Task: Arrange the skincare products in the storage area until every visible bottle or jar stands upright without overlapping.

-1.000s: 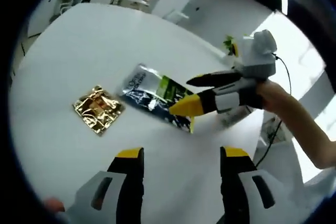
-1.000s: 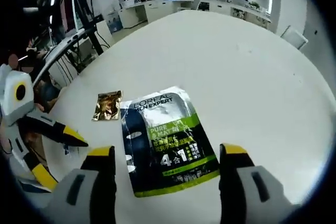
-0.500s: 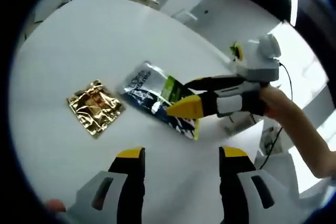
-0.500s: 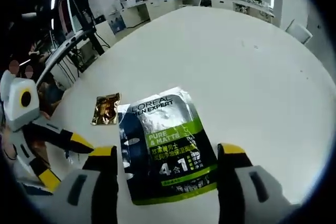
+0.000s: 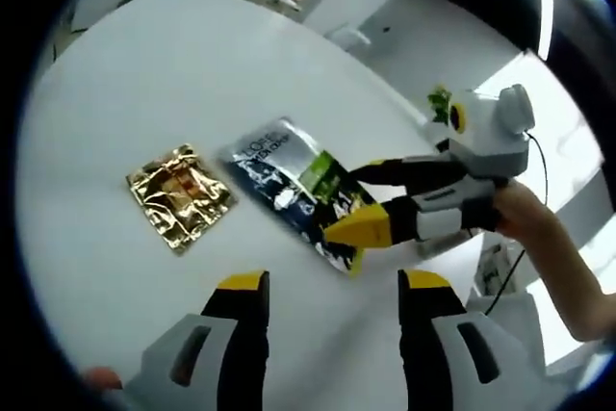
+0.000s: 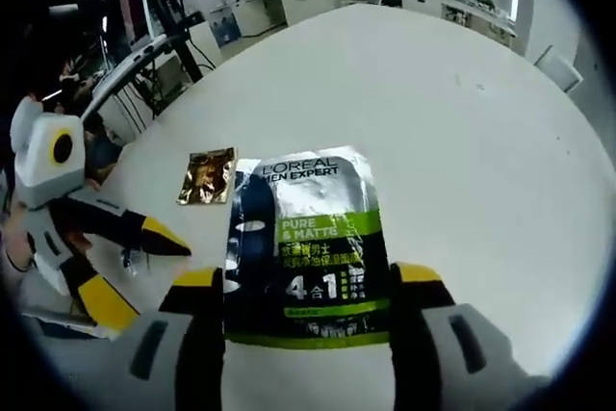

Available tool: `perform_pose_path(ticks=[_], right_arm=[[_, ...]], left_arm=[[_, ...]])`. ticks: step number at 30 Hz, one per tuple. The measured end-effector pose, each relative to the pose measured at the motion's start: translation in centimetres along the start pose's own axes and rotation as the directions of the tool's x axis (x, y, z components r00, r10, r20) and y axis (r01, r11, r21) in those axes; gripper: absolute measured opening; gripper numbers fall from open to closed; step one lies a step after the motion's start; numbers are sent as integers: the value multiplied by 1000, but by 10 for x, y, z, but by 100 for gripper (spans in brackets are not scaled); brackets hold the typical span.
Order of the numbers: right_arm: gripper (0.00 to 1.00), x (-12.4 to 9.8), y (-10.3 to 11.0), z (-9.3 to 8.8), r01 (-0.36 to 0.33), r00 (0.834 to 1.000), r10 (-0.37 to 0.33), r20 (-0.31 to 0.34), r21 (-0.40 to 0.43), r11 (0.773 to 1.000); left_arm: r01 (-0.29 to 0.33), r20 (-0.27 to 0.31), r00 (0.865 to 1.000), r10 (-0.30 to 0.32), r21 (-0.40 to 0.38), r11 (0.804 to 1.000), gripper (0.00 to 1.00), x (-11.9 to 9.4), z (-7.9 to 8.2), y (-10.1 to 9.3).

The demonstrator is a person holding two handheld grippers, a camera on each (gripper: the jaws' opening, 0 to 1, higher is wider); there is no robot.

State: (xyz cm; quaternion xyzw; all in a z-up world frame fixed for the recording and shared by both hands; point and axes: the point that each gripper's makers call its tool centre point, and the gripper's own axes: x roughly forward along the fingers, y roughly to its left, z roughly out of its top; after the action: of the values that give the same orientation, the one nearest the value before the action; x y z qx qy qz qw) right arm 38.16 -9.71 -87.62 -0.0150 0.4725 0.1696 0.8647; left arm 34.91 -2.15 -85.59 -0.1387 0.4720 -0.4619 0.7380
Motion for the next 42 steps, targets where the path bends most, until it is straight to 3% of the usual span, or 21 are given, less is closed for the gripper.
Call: perform_pose_path(ticks=[6,16,26,42], right_arm=[[65,0,0,-2,11,1000,-12,-7,-25,1000],[59,4,-3,-7,69,995,-79,-55,-156,985],[59,4,-6,-8,62,996,-72,-57,-168,984],[53,2,-12,-6,57,997,-64,-42,-141,988]], left_arm=[[10,5,1000,-10,-5,1000,48,6,-1,-5],[34,2,999,-34,-14,999,45,15,-1,-11],[63,0,998,-63,-34,997,39,29,1,-15],[66,35,997,-63,-103,992,29,26,4,-8]])
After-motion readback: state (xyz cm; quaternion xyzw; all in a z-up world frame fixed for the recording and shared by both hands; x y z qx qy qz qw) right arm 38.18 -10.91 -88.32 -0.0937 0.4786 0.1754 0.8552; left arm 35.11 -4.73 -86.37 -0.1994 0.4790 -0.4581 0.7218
